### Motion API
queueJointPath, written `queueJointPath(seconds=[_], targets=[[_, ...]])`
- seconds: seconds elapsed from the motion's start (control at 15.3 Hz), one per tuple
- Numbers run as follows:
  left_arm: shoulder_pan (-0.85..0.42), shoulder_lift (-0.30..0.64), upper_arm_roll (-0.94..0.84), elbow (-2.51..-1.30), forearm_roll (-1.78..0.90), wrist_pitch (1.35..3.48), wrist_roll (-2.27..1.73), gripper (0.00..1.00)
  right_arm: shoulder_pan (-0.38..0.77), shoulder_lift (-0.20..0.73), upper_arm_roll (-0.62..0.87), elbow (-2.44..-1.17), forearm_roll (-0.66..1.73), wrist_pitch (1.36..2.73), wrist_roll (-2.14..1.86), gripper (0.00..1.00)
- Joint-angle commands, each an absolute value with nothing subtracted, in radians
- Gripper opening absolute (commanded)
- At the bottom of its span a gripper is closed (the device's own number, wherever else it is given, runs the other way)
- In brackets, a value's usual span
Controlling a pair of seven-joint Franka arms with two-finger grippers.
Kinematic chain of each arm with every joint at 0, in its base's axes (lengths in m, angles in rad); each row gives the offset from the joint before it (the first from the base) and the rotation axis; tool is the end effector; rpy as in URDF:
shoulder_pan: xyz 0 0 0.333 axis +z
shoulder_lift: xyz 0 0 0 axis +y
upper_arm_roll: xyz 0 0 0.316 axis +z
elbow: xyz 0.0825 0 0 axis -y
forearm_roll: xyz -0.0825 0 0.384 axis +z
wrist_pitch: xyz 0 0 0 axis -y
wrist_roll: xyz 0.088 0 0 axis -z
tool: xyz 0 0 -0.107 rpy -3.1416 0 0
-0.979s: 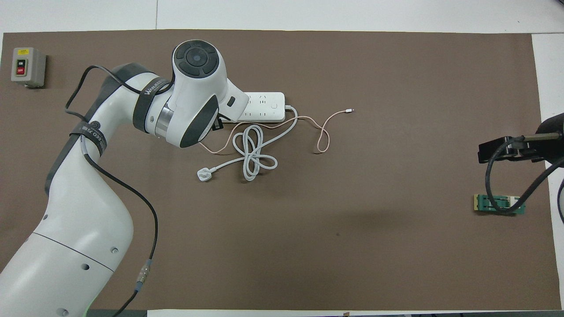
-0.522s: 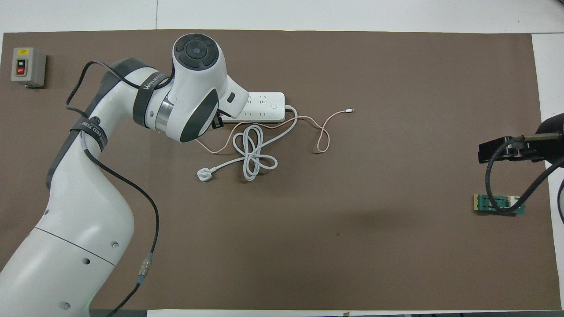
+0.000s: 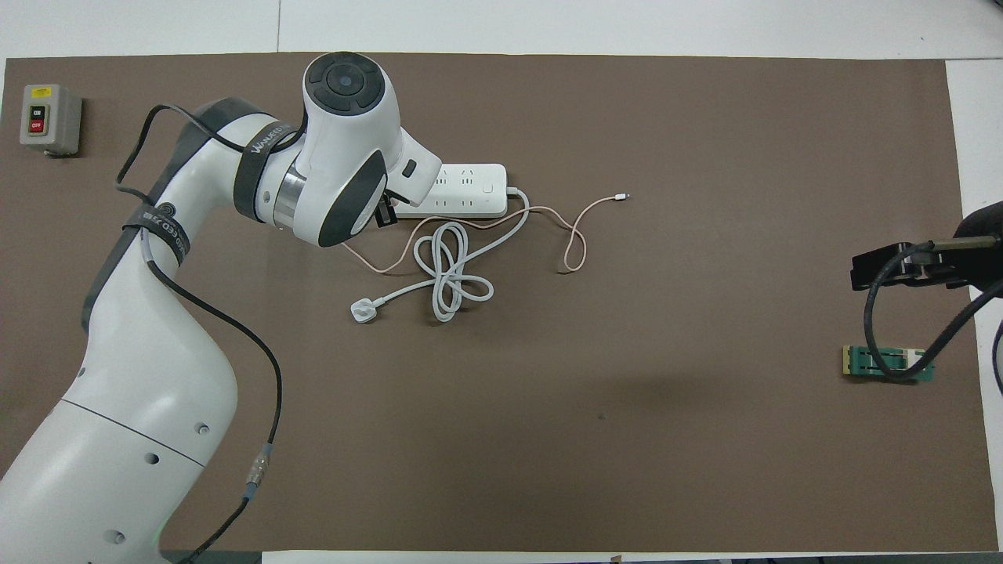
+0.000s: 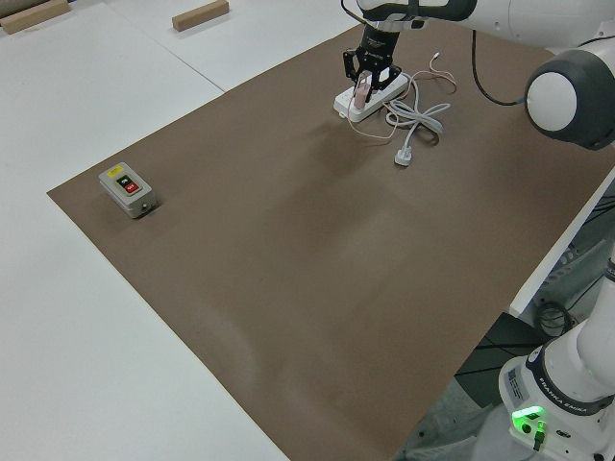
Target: Plug charger into power strip
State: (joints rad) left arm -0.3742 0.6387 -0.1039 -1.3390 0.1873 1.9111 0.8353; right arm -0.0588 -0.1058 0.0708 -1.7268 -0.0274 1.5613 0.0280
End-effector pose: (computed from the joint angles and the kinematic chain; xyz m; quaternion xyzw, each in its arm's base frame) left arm 0.6532 -0.3057 0.3508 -0.7750 0.6287 0.0408 0.0495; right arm 0.5178 0.0051 0.6069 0.9994 -0.0080 -0.0296 0.0180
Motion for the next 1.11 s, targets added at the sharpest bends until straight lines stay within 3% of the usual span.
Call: queueJointPath(seconds=[0.0,1.04], targets=[[-0.362,0.716,-0.107,-1.335,0.178,1.982,0.932,0.00,-0.074,-0.120,0.078,-1.738,-0.025,1.572,0.031,1.00],[-0.364,0.721,-0.104,-1.344,0.221,2.046,0.980,0.00,-0.069,-0.120,0.080,-1.735,-0.025,1.574,0.035,1.00]])
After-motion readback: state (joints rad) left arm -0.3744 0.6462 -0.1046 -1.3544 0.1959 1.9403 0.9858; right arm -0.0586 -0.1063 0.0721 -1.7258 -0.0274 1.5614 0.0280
